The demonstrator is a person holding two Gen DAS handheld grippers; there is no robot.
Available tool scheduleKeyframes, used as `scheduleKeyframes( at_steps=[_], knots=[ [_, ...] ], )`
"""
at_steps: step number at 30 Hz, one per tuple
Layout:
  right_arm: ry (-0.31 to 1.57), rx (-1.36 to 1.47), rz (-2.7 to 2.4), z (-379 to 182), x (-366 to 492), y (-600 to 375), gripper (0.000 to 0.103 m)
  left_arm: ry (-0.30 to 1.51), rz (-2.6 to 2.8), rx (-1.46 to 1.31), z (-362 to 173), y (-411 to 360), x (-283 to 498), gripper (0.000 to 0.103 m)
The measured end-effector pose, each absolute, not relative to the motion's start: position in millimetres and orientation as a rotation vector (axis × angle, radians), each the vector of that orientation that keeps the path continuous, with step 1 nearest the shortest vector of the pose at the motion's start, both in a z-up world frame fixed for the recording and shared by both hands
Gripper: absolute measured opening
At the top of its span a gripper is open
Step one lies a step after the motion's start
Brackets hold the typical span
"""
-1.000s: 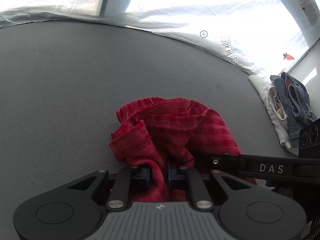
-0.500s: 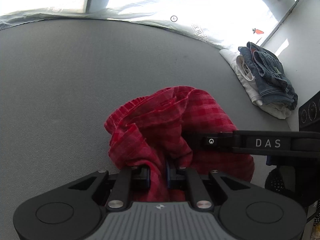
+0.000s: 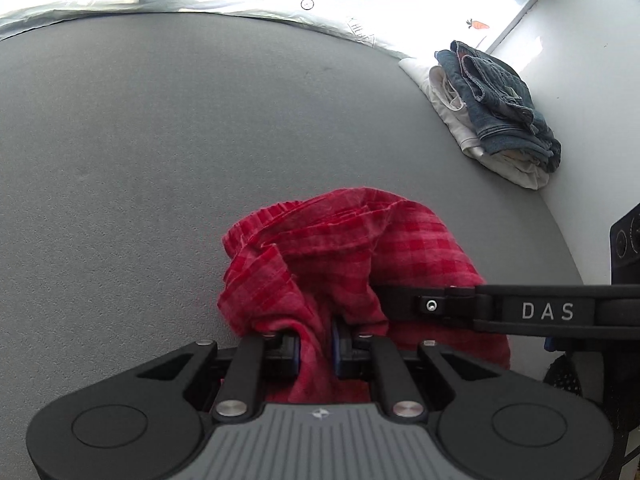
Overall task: Fold clothes
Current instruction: 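Grasp the folded red shorts with the right gripper and lift them, then carry the shorts with the right gripper onto the folded jeans stack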
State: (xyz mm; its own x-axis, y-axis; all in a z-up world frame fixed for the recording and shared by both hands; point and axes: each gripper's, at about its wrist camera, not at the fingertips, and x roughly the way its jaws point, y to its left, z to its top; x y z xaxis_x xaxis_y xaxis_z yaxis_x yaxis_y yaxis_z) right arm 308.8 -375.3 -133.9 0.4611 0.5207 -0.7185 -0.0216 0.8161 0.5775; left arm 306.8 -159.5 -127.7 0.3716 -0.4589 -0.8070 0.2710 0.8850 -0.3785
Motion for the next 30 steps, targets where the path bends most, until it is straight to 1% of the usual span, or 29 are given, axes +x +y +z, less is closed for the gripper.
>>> scheduleKeyframes(
  at_steps=[6,10,14,18,22,30],
  knots=[
    [0.969,0.544,0.361,-124.2,309.6,-415.2,0.011,1.041,-0.484,-0.147,-113.5,-197.0,309.9,0.014],
    [0.941,0.516,0.396,-114.6,319.0,-460.3,0.011,0.999,-0.461,-0.133,-107.5,-245.2,313.1,0.014],
    [0.927,0.469,0.443,-105.2,334.9,-523.6,0.011,0.967,-0.394,-0.220,-103.8,-305.8,316.9,0.014],
    [0.835,0.423,0.459,-85.2,350.4,-588.1,0.011,0.890,-0.398,-0.246,-93.7,-369.2,320.2,0.015],
    [0.764,0.419,0.421,-58.4,360.6,-639.6,0.011,0.842,-0.423,-0.237,-68.4,-419.6,338.6,0.015],
    [0.533,0.393,0.378,2.2,379.2,-707.2,0.011,0.698,-0.534,-0.232,-6.6,-481.0,395.6,0.015]
  ],
)
